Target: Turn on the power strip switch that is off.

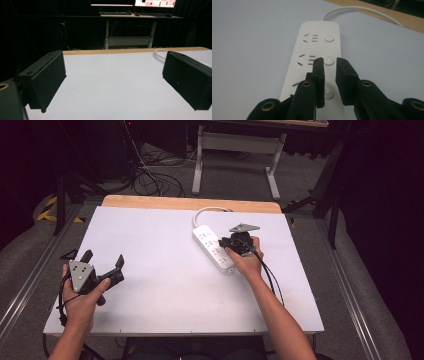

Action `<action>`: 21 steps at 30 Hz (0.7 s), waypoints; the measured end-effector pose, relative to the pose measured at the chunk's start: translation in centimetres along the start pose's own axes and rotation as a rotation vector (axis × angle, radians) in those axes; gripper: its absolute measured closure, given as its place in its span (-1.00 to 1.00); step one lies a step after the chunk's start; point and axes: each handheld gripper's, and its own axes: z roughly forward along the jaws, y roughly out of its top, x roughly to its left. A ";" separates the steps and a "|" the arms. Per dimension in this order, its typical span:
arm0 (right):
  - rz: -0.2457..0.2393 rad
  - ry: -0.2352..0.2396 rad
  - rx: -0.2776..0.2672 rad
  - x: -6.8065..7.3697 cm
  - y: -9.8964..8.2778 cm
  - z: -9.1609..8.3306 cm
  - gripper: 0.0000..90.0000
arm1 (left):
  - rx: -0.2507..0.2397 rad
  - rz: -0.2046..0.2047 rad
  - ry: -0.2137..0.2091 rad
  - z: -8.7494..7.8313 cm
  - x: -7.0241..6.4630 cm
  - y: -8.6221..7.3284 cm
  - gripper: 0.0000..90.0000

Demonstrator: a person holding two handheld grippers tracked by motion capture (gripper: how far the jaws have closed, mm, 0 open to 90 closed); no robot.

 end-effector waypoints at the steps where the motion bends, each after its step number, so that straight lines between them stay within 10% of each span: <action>1: -0.001 0.003 -0.004 0.0 0.1 -0.1 0.67 | 0.000 0.000 0.000 0.0 0.0 0.0 -0.88; 21: 0.053 0.039 -0.179 0.9 0.4 -6.3 0.36 | -0.001 0.009 -0.005 0.0 -0.2 0.0 -0.85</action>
